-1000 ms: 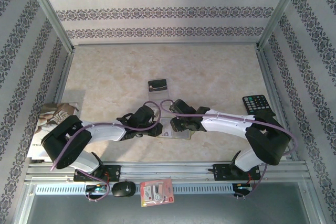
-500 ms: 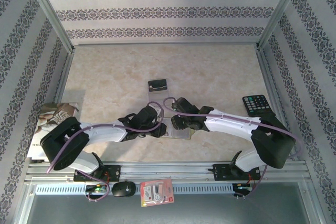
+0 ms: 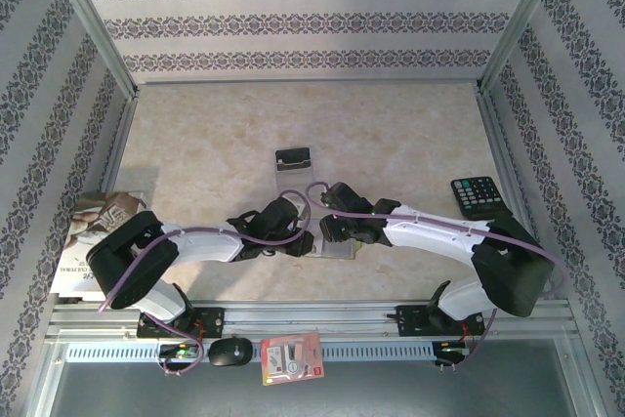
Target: Take the credit cards out of the card holder
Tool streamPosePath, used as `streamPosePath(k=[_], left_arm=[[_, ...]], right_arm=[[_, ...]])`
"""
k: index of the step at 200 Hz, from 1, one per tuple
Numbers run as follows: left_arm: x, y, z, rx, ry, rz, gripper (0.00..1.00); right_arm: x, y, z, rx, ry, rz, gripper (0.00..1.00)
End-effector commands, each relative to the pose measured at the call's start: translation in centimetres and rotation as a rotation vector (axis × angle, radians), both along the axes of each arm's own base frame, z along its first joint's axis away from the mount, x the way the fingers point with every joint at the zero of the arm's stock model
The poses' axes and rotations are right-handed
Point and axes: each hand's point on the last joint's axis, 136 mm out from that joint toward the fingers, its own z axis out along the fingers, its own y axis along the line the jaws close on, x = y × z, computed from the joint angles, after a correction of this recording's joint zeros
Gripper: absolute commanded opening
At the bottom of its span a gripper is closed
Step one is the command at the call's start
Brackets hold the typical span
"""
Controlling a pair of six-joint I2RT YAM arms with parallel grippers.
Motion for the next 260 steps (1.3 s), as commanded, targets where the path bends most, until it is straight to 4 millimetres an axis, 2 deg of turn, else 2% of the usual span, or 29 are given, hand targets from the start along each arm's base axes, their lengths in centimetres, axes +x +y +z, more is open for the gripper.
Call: streamPosePath(k=[1, 20, 49, 147, 202, 237, 260], left_arm=[[-0.7, -0.4, -0.8, 0.008, 0.029, -0.018, 0.26], [-0.9, -0.5, -1.1, 0.004, 0.043, -0.018, 0.24], [-1.1, -0.3, -1.5, 0.009, 0.053, -0.016, 0.22], [-1.2, 0.3, -1.5, 0.02, 0.052, -0.005, 0.2], [-1.4, 1.2, -2.0, 0.046, 0.061, 0.015, 0.2], [-1.6, 2.2, -2.5, 0.055, 0.075, 0.039, 0.2], [-1.7, 2.3, -2.4, 0.051, 0.077, 0.039, 0.21]], right_arm=[[-0.6, 0.1, -0.1, 0.02, 0.024, 0.01, 0.4], [-0.7, 0.2, -0.3, 0.016, 0.029, 0.015, 0.36], [-0.8, 0.0, -1.4, -0.018, 0.056, 0.02, 0.42], [-1.1, 1.0, -2.7, -0.051, 0.068, 0.061, 0.44], [-1.2, -1.6, -5.1, -0.203, 0.08, 0.008, 0.4], [-0.9, -3.7, -4.6, -0.273, 0.034, -0.042, 0.39], [-0.8, -4.1, -4.3, -0.289, 0.018, -0.051, 0.39]])
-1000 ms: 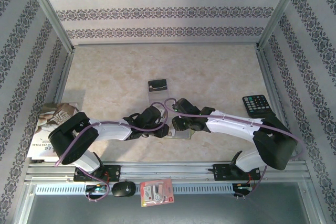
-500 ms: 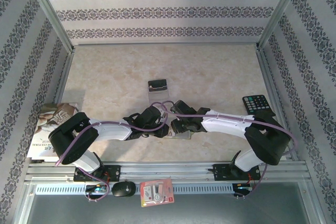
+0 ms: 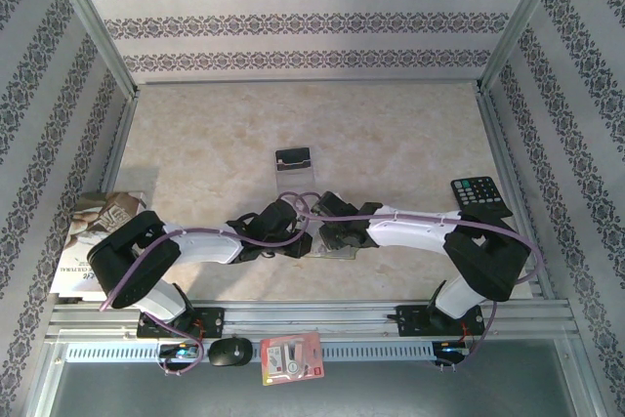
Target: Take the credit cards out of the card holder
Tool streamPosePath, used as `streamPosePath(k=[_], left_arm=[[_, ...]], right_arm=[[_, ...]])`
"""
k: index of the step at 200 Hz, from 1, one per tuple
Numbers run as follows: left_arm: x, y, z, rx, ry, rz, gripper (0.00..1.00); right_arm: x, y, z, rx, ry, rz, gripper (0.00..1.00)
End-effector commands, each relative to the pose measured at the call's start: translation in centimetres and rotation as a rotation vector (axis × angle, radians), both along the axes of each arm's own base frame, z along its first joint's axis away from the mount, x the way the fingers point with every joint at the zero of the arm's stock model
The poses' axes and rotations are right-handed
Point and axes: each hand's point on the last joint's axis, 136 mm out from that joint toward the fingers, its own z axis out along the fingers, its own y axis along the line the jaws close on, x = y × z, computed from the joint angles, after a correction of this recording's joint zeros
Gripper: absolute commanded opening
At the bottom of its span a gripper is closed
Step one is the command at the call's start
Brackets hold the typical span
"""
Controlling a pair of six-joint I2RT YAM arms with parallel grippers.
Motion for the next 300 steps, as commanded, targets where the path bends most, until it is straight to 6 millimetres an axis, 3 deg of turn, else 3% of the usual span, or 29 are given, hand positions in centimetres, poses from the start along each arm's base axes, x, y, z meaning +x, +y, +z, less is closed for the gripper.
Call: streamPosePath(k=[1, 72, 96, 123, 160, 194, 214, 248, 300], left_arm=[[-1.3, 2.1, -2.0, 0.072, 0.062, 0.023, 0.2], [-1.0, 2.4, -0.4, 0.057, 0.022, 0.044, 0.22], [-0.7, 2.3, 0.7, 0.034, -0.003, 0.052, 0.24], [-0.2, 2.0, 3.1, -0.008, -0.057, 0.054, 0.25], [1.2, 0.4, 5.8, -0.041, -0.135, 0.014, 0.24], [2.0, -1.8, 4.9, -0.061, -0.117, -0.025, 0.22], [2.3, -2.1, 3.7, -0.05, -0.101, -0.021, 0.21], [1.9, -1.2, 1.4, -0.009, -0.056, 0.001, 0.18], [1.1, -0.8, -0.5, -0.008, -0.005, 0.007, 0.17]], right_arm=[[-0.3, -3.3, -0.6, -0.132, -0.012, -0.05, 0.39], [0.5, -1.9, 3.7, 0.008, -0.098, -0.055, 0.44], [0.1, -0.5, 5.1, 0.116, -0.081, -0.031, 0.44], [-0.7, 1.3, 4.5, 0.302, 0.094, -0.033, 0.41], [-1.1, 1.6, 2.8, 0.356, 0.201, -0.065, 0.38], [-0.9, 1.3, 2.3, 0.39, 0.23, -0.103, 0.37], [-0.8, 1.1, 2.3, 0.385, 0.233, -0.106, 0.36], [-1.1, 1.2, 1.6, 0.385, 0.262, -0.114, 0.36], [-0.9, 1.2, 1.1, 0.388, 0.277, -0.131, 0.36]])
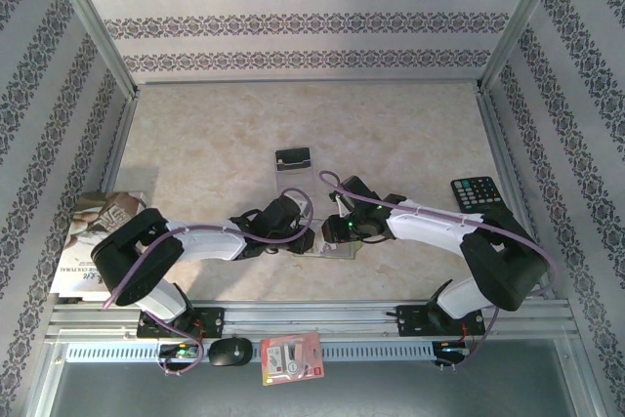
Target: Take the credit cards out of the card holder
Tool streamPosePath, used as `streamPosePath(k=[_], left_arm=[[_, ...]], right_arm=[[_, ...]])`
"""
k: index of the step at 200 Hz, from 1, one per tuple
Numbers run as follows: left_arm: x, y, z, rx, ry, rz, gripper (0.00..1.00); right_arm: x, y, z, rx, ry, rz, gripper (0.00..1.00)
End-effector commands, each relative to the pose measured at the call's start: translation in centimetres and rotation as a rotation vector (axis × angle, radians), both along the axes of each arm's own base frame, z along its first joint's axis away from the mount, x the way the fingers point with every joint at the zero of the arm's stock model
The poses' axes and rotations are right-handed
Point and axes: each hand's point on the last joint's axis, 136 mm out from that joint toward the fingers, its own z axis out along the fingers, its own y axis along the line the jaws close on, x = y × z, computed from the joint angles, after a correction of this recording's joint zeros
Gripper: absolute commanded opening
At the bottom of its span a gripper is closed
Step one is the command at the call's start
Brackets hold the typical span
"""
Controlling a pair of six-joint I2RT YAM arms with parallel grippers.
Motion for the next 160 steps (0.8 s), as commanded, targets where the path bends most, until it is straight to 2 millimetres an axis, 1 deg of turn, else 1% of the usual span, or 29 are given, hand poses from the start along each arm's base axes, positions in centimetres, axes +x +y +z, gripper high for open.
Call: streamPosePath(k=[1, 34, 53, 73, 105, 160], left_arm=[[0.0, -0.1, -0.9, -0.016, 0.026, 0.008, 0.17], [0.0, 0.1, -1.3, 0.0, 0.034, 0.005, 0.17], [-0.2, 0.1, -1.7, 0.002, 0.047, 0.006, 0.17], [-0.2, 0.1, -1.7, -0.001, 0.051, 0.009, 0.16], [-0.2, 0.2, -1.6, 0.001, 0.046, 0.007, 0.16], [-0.2, 0.1, -1.4, -0.006, 0.046, 0.004, 0.16]], right_arm=[[0.0, -0.1, -0.5, 0.018, 0.026, -0.02, 0.36], [0.1, 0.2, -0.7, 0.04, 0.052, -0.023, 0.36], [0.0, 0.6, -0.8, 0.067, 0.069, -0.015, 0.36], [-0.1, 1.1, -0.5, 0.103, 0.074, -0.003, 0.35], [-0.1, 1.3, -0.3, 0.127, 0.083, -0.006, 0.27], [0.0, 0.3, -0.7, 0.119, 0.091, -0.033, 0.09]])
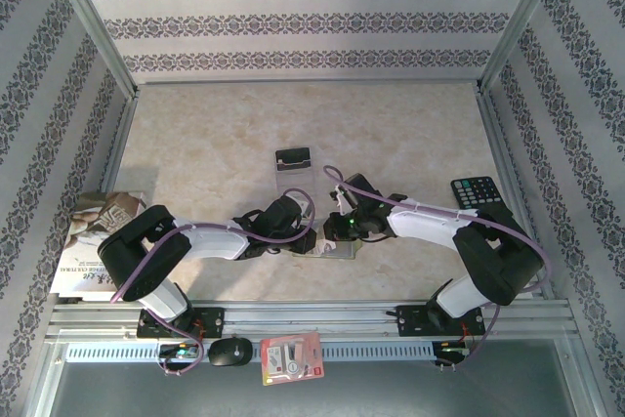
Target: Take the credit cards out of the card holder
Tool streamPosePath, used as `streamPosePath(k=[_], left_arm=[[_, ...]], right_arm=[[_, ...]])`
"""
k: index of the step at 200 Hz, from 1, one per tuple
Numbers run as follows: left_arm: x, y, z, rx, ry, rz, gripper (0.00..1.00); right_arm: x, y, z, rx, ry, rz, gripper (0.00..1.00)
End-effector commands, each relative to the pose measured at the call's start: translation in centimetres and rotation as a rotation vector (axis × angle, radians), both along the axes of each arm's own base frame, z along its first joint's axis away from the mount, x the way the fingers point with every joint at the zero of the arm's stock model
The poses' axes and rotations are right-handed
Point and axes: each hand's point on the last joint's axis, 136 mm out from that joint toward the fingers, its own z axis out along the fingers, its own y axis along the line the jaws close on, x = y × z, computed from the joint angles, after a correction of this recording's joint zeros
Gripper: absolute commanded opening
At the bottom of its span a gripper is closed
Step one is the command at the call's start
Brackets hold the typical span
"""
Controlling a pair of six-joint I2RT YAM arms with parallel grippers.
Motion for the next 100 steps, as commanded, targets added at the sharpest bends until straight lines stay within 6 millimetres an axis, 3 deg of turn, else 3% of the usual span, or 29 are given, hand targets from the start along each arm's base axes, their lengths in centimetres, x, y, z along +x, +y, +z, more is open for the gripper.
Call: streamPosePath(k=[1, 72, 100], left_arm=[[-0.4, 0.7, -0.9, 0.022, 0.032, 0.004, 0.17], [-0.3, 1.4, -0.4, -0.004, 0.038, 0.017, 0.19], [0.1, 1.2, 1.3, -0.047, 0.017, 0.019, 0.22]], right_arm=[[-0.2, -0.7, -0.5, -0.007, 0.015, -0.012, 0.09], [0.2, -4.0, 0.6, -0.084, -0.049, -0.054, 0.0], [0.8, -4.6, 2.8, -0.106, -0.13, -0.05, 0.0]])
